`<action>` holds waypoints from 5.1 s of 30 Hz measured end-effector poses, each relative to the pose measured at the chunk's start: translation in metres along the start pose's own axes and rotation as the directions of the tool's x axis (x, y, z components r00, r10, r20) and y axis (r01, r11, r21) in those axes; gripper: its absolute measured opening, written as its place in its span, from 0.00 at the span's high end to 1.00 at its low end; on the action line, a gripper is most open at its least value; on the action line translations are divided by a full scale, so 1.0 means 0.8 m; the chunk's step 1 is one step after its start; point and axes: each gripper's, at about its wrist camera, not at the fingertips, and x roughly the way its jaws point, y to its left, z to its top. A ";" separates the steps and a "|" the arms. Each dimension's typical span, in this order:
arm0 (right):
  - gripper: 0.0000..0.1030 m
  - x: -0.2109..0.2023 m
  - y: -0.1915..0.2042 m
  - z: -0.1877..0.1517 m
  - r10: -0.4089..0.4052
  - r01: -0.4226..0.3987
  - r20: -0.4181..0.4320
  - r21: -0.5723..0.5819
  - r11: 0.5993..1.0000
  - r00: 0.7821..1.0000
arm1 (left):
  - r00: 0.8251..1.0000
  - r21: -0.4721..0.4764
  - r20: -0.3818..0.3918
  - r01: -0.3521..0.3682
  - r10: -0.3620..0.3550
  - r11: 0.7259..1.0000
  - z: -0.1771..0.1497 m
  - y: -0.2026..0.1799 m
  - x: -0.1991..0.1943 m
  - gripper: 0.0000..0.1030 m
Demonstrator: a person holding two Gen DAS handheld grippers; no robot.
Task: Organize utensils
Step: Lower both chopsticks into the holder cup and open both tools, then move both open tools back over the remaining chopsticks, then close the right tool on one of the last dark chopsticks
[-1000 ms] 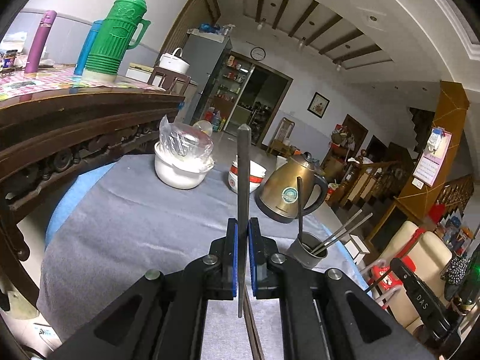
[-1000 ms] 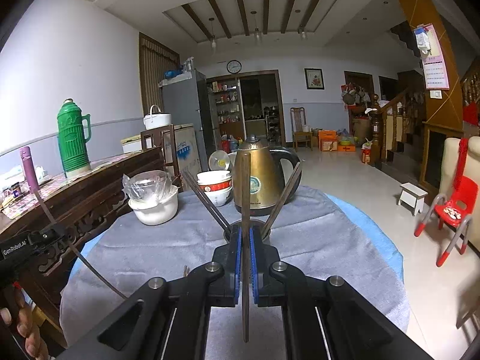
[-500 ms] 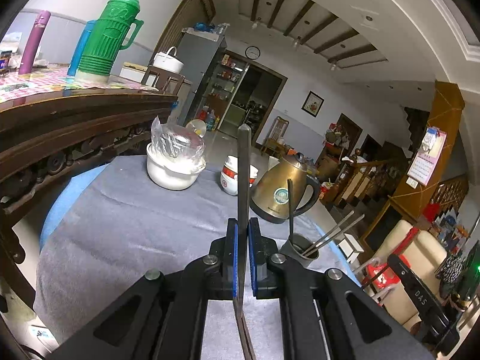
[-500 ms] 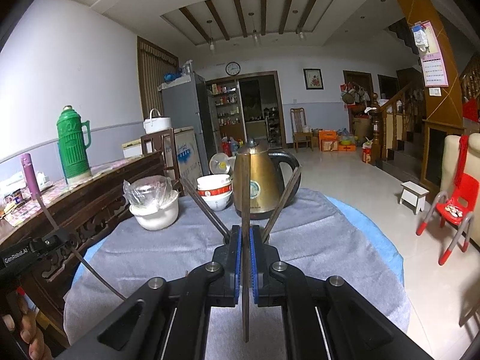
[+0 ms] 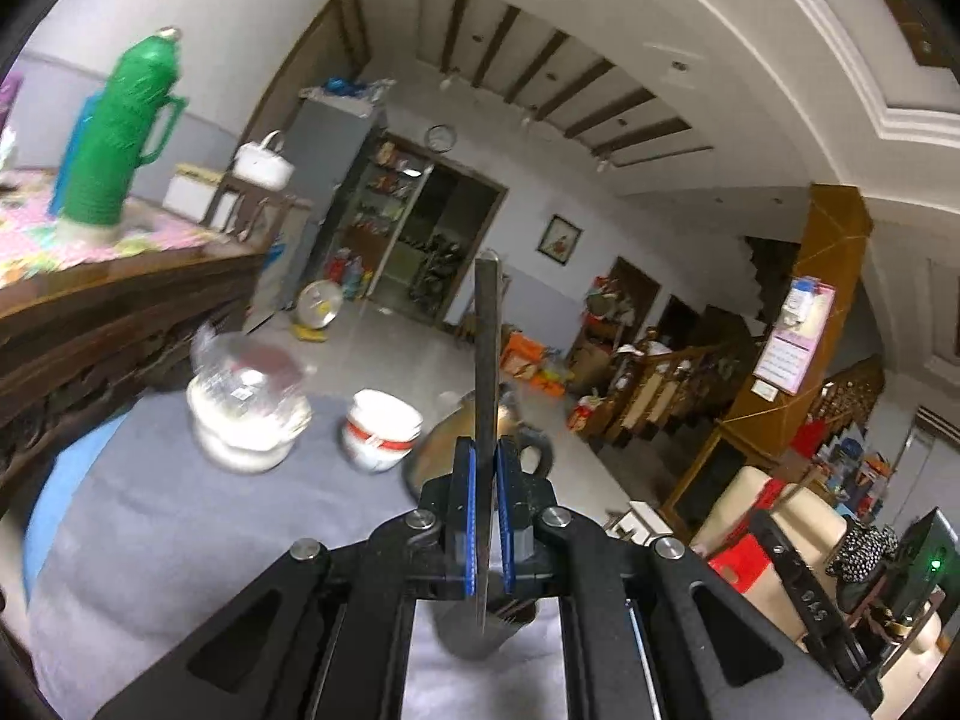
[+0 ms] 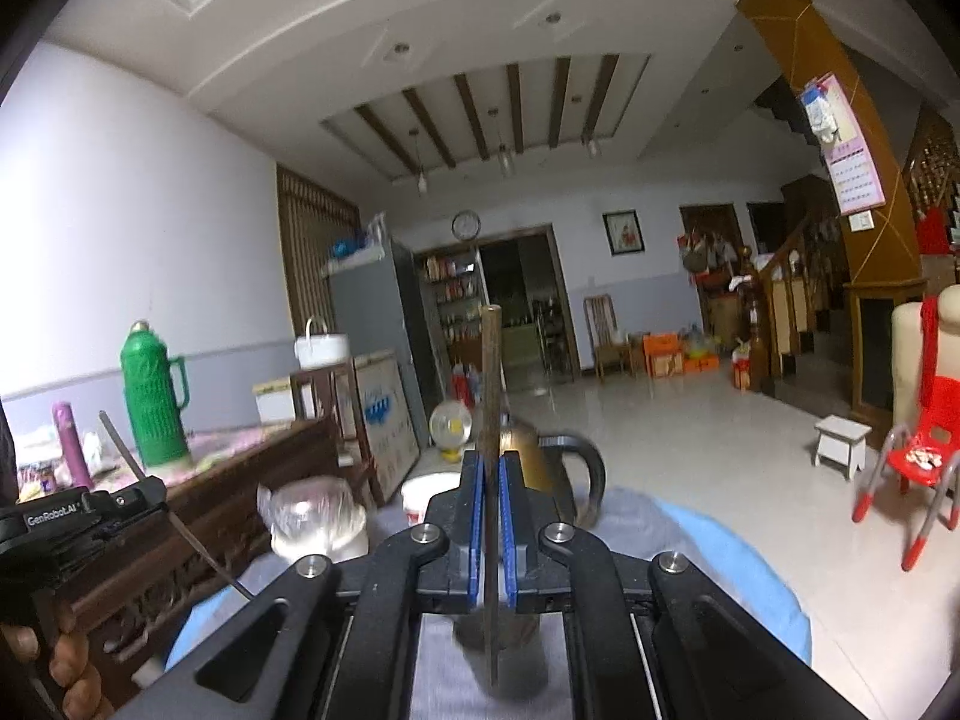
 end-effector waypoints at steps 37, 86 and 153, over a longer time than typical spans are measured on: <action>0.94 0.148 -0.025 -0.090 -0.035 0.034 -0.279 -0.010 0.999 0.960 | 0.935 0.115 -0.346 -0.036 0.074 0.993 -0.093 -0.036 0.189 0.94; 0.76 0.134 0.086 -0.307 0.131 -0.226 -0.905 0.040 0.973 0.404 | 0.717 -0.025 -0.637 -0.385 0.282 0.922 -0.215 0.180 0.020 0.17; 0.92 0.095 0.040 -0.289 -0.058 -0.173 -0.936 -0.124 0.977 0.348 | 0.708 -0.025 -0.682 -0.277 0.186 0.961 -0.241 0.135 0.025 0.17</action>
